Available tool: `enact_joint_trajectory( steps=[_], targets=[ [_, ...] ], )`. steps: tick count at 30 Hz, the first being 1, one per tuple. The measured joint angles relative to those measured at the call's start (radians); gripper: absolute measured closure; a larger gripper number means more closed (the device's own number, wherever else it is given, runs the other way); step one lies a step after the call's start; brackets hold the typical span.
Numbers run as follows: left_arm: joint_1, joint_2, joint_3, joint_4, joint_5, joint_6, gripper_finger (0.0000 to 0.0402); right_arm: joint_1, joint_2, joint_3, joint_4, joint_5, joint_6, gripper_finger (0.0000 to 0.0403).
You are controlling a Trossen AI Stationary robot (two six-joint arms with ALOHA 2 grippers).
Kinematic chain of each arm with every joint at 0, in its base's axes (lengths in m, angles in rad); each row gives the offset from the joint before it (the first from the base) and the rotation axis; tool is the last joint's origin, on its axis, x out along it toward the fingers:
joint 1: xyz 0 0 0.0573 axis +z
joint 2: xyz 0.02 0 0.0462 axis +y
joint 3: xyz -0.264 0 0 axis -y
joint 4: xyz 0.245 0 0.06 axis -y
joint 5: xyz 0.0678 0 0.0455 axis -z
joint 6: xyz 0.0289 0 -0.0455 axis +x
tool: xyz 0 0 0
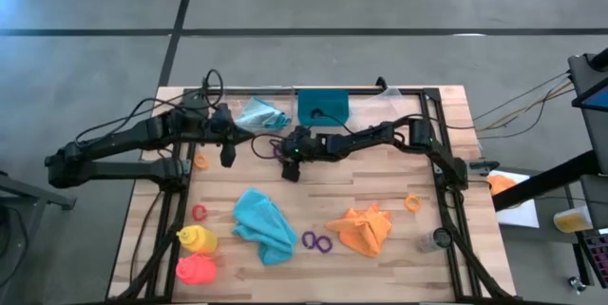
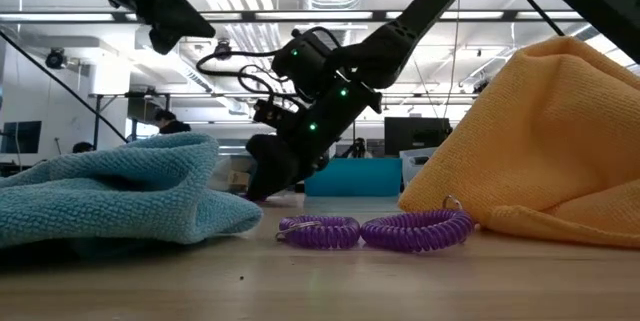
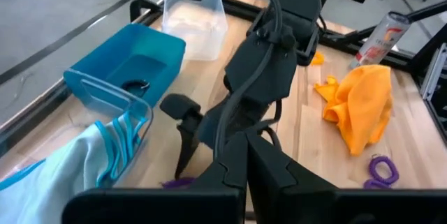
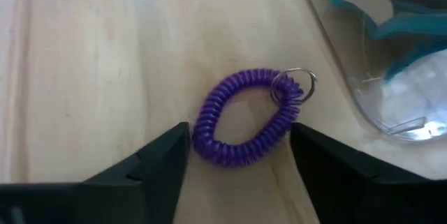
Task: Pick & Place Sports Items
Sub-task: Put the top right purple spring keychain into the blue bin
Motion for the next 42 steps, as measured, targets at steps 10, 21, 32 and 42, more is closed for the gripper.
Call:
enact_joint_trajectory(
  steps=[10,21,32,42],
  targets=[
    [0.000,0.007,-0.029,0.012,0.001,-0.004,0.0393,-0.009,-0.006,-0.001,-0.053,-0.029,-0.050,0.0376],
    [0.000,0.030,-0.124,0.165,0.001,-0.004,0.0393,0.009,-0.204,-0.013,-0.388,0.100,-0.083,0.0388],
    [0.000,0.030,-0.161,0.207,0.001,-0.004,0.0393,-0.057,-0.474,-0.093,-0.515,0.404,-0.041,0.0389],
    [0.000,0.030,-0.161,0.207,0.001,-0.004,0.0393,-0.293,-0.449,-0.140,-0.474,0.150,-0.041,0.0363]
  ],
)
